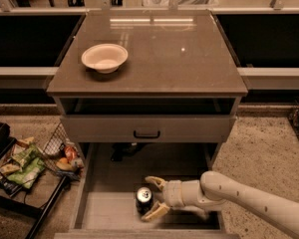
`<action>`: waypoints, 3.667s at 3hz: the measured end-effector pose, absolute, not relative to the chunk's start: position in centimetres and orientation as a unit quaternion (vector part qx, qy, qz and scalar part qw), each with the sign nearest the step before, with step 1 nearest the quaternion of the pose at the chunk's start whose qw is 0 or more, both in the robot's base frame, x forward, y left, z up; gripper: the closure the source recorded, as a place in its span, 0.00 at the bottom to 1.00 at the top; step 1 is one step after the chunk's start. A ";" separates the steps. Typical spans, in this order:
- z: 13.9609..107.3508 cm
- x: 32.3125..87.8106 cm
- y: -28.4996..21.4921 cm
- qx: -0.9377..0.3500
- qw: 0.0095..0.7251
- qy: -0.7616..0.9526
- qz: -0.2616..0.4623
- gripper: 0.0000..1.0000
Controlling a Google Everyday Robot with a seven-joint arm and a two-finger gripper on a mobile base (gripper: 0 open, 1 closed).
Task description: Pick pepsi can from middle drawer and place on counter
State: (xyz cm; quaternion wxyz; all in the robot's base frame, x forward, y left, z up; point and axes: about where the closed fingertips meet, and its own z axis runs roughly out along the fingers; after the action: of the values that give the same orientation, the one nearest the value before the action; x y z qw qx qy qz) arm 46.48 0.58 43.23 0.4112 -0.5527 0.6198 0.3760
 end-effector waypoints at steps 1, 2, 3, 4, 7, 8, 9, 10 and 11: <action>43.4 46.3 2.8 -0.543 0.414 0.609 0.402 0.42; 47.8 47.2 1.9 -0.497 0.429 0.617 0.433 0.73; 54.8 46.1 -4.9 -0.455 0.429 0.643 0.442 0.96; 66.3 46.0 -13.5 -0.424 0.468 0.649 0.424 1.00; 101.3 52.5 -13.2 -0.441 0.582 0.574 0.370 1.00; 102.4 59.4 -8.5 -0.425 0.582 0.603 0.342 1.00; 101.5 65.4 -4.0 -0.427 0.572 0.627 0.312 1.00; 101.2 65.7 0.8 -0.451 0.558 0.614 0.328 1.00; 101.2 65.7 0.8 -0.451 0.558 0.614 0.329 1.00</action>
Offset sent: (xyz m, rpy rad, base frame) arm 0.0243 -0.0018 0.0878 0.2126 0.1137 -0.0983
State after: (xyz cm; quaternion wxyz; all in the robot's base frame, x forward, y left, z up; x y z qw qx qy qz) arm 65.66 0.79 101.25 0.5582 -0.4512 0.6137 0.3289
